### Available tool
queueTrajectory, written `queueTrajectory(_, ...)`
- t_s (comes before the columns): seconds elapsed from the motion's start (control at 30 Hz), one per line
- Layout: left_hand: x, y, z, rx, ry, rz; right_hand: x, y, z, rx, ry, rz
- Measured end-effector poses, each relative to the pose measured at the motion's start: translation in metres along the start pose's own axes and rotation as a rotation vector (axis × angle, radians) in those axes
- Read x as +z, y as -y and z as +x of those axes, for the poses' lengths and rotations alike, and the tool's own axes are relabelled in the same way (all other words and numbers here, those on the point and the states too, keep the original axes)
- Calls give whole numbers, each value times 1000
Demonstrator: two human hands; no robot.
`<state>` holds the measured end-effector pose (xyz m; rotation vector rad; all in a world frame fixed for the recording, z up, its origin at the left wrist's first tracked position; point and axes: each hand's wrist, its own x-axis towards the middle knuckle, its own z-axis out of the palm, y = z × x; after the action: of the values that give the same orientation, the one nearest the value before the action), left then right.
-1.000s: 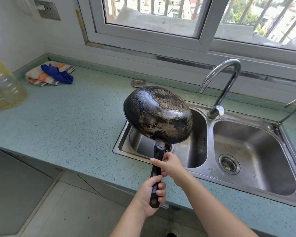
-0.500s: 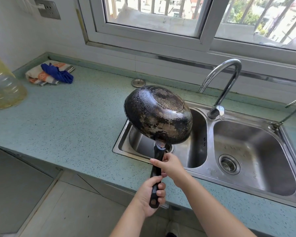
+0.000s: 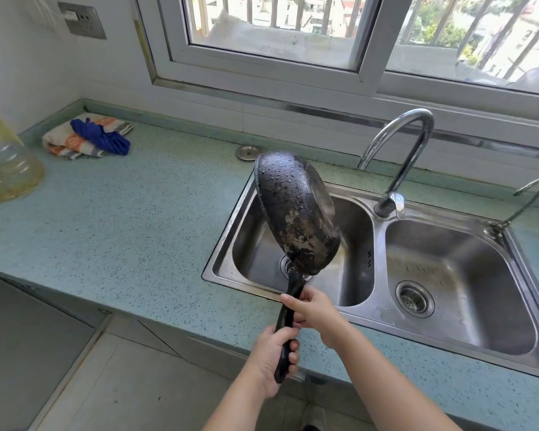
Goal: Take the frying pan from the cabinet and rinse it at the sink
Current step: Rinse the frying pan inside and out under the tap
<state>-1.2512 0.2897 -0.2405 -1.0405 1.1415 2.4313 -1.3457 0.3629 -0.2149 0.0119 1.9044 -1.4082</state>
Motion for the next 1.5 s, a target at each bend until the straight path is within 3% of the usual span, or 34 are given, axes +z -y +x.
queueTrajectory(0.27,8,-1,1,44,11,180,-11,-5,-7,99,92,246)
queueTrajectory(0.8,21,6,0,-2,24,211,-11,-15,-9,179,17,352)
queueTrajectory(1.2,11,4,0,-91,23,206,-7,-20,0,227,10,270)
queueTrajectory(1.5,21,15,4,7,-209,337,1,-30,13,183,-43,95)
